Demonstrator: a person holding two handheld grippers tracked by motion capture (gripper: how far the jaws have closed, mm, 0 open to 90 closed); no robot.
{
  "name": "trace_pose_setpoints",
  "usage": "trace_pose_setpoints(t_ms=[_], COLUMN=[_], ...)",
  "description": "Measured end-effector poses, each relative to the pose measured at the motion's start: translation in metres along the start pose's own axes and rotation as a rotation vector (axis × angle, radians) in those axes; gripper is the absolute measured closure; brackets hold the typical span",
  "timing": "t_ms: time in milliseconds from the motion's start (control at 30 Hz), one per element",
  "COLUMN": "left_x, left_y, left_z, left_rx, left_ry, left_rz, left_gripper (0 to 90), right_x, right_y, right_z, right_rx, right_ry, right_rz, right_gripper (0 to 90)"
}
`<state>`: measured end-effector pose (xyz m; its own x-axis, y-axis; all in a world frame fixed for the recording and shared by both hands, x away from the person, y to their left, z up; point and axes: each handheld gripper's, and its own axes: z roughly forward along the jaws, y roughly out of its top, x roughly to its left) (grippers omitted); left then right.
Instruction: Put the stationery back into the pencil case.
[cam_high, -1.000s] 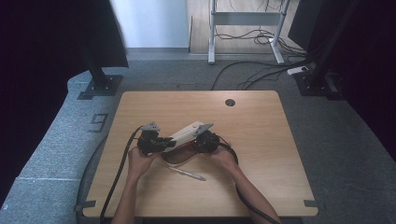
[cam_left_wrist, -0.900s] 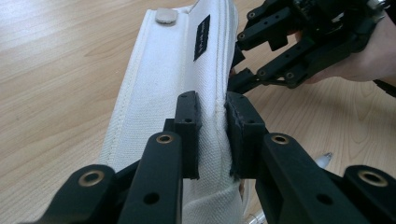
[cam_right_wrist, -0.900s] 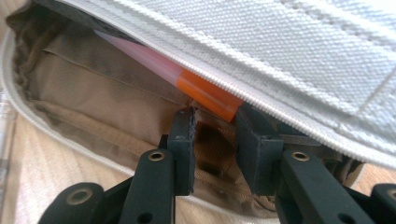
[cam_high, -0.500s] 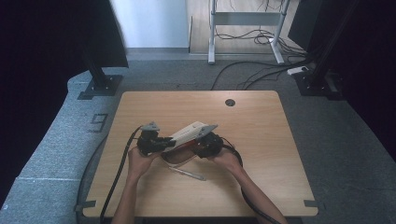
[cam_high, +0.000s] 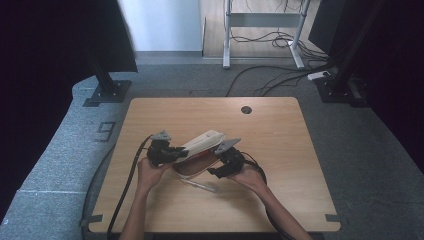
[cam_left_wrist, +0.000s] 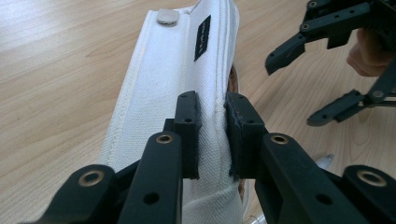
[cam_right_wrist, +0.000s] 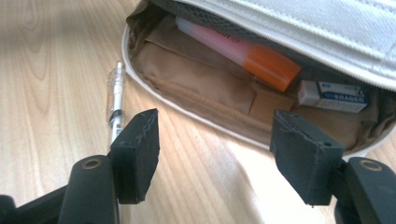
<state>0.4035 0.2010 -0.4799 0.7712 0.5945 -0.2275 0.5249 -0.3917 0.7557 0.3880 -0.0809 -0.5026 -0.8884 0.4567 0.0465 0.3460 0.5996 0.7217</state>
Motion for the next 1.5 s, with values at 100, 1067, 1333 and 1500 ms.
trace_pose_setpoints(t_ms=[100,1067,1333,1500], left_x=[0.000,-0.002,-0.002,-0.002], left_y=[0.000,0.000,0.000,0.000], left_z=[0.000,0.001,0.000,0.001], left_rx=[0.000,0.001,-0.001,-0.002], left_ry=[0.000,0.006,0.006,0.009], left_rz=[0.001,0.003,0.004,0.008], left_gripper=[75.8,75.3,75.3,75.4], right_x=[0.003,0.052,0.054,0.054], right_y=[-0.003,-0.028,-0.029,-0.029], right_z=[-0.004,0.022,0.025,0.024], right_rx=[-0.005,0.068,0.076,0.079], right_ry=[0.012,0.103,0.112,0.121], right_rz=[0.013,-0.144,-0.141,-0.120], right_gripper=[32.2,62.5,77.6,78.5])
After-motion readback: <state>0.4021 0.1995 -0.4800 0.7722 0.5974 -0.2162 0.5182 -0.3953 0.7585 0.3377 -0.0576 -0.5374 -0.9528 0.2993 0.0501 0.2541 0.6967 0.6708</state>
